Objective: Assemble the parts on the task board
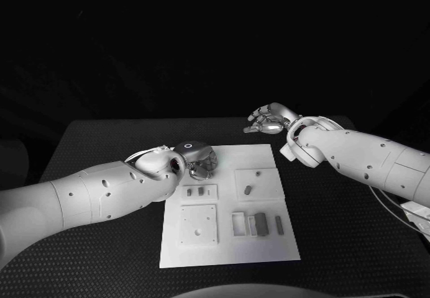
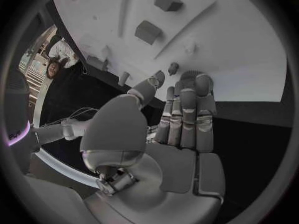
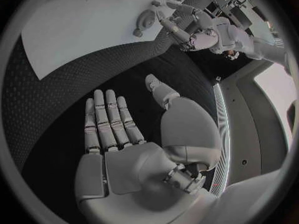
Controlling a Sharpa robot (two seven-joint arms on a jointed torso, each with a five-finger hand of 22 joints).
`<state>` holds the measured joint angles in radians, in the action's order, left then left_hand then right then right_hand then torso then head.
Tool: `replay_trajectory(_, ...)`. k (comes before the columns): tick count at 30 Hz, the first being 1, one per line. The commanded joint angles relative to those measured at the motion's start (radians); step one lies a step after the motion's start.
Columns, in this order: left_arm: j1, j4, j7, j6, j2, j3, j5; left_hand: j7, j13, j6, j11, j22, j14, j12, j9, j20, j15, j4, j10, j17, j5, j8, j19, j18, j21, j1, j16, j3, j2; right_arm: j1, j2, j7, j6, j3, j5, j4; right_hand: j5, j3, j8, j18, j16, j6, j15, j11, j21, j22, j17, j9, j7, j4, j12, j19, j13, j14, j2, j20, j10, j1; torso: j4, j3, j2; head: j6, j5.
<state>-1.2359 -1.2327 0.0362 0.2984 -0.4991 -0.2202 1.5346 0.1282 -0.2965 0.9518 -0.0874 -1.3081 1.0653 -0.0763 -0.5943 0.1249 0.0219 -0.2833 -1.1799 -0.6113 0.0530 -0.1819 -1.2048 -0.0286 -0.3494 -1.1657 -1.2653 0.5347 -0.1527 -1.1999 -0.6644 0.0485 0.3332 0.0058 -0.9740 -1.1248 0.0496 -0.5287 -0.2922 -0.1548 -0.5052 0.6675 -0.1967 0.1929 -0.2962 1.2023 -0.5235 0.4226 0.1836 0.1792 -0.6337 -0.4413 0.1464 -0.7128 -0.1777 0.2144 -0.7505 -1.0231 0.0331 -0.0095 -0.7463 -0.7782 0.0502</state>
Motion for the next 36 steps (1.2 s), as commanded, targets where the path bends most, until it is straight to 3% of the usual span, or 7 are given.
replay_trajectory(1,0.000,-0.001,0.009,-0.042,0.003,0.000,0.029,0.000,0.001,-0.004,-0.001,-0.013,0.007,0.005,0.002,-0.001,0.002,0.001,-0.012,-0.002,0.000,0.001,-0.009,-0.060,-0.009,-0.003,-0.010,-0.003,-0.004,0.000,0.001,0.012,-0.009,0.000,-0.002,-0.002,0.000,0.005,-0.004,0.016,0.005,-0.007,0.002,0.000,0.004,0.002,0.002,-0.001,0.063,-0.001,0.005,-0.005,-0.002,-0.003,0.004,-0.002,0.008,-0.005,0.0001,0.0002,0.000,0.000,0.000)
replay_trajectory(36,0.023,0.033,0.027,-0.079,0.031,-0.003,0.042,0.009,-0.011,0.019,0.009,-0.025,0.034,0.004,0.016,0.008,0.012,0.002,-0.040,-0.005,0.000,-0.016,-0.037,-0.070,-0.047,-0.018,-0.052,0.020,0.040,0.001,0.003,0.012,-0.010,0.000,-0.002,-0.008,0.000,0.006,-0.005,0.016,0.007,-0.007,0.002,0.000,0.007,0.004,0.003,-0.002,0.063,0.000,0.005,-0.006,-0.003,-0.004,0.006,-0.002,0.007,-0.004,-0.0005,0.0004,0.000,-0.001,0.004)
